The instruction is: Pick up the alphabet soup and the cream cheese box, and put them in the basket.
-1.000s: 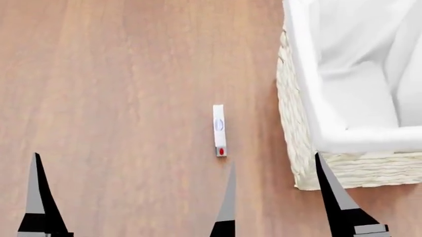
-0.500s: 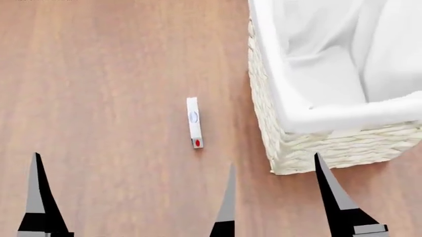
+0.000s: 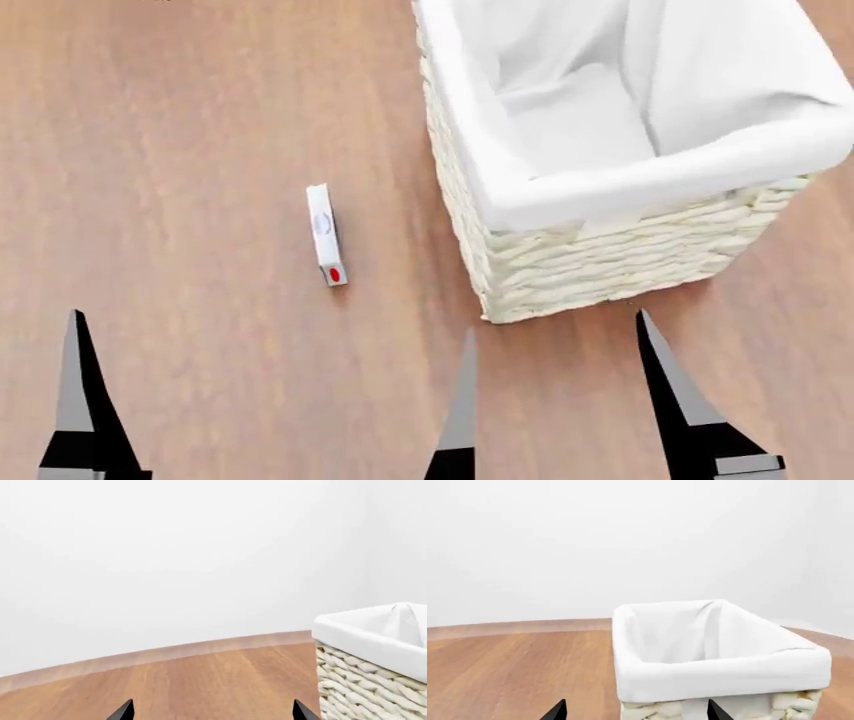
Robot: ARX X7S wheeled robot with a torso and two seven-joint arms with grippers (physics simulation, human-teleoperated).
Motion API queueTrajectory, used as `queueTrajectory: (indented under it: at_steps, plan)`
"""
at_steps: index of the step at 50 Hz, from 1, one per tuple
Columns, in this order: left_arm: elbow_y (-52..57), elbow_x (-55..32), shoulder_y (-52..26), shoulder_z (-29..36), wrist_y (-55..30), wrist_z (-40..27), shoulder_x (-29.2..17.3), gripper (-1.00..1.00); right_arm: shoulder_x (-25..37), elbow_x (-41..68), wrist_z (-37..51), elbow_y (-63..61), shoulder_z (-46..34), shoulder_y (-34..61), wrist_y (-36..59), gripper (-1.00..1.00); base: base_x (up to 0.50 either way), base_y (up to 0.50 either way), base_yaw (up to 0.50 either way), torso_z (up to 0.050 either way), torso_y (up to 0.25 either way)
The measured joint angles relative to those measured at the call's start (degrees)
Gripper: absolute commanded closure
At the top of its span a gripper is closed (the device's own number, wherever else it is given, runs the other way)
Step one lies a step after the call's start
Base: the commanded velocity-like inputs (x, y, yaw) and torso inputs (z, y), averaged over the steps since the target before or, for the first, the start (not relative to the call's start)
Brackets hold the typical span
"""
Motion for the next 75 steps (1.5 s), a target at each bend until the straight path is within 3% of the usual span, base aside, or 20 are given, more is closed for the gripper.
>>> queueTrajectory:
  at_steps: [29,45,60,67,75]
  plan:
    - [0.13,-0.30,0.23,0.34,0.22,-0.52,-0.47,-1.00,0.58,-0.07,0.48,-0.49,-0.46,-0.18,-0.13,-1.00,0.00,0.00,-0.33,0.000,0.000]
    - [-0.29,-0.90,0.20,0.36,0.71,-0.64,-0.74,-1.00,0.77,-0.69,1.02,-0.73,-0.98,-0.06,0.39,-1.00,0.00,0.00,-0.05,0.000,0.000]
    - [-0.93,-1.83,0.37,0.28,1.81,-0.64,-0.99,-1.00,3.15,1.21,4.10,-9.38,0.11,-2.16,9.20,-1.00,0.00,0.00,0.00,0.000,0.000]
    - [-1.10,-2.28,0.30,0.40,2.03,-0.53,-1.10,-1.00,9.01,5.16,10.58,-14.19,-1.06,-1.20,14.87,-1.00,0.00,0.00,0.00,0.000,0.000]
    - [-1.06,-2.91,-0.18,0.75,1.73,-0.23,-1.17,-1.00,23.83,17.90,28.93,-16.85,-17.36,13.15,14.39,-1.00,0.00,0.00,0.00,0.000,0.000]
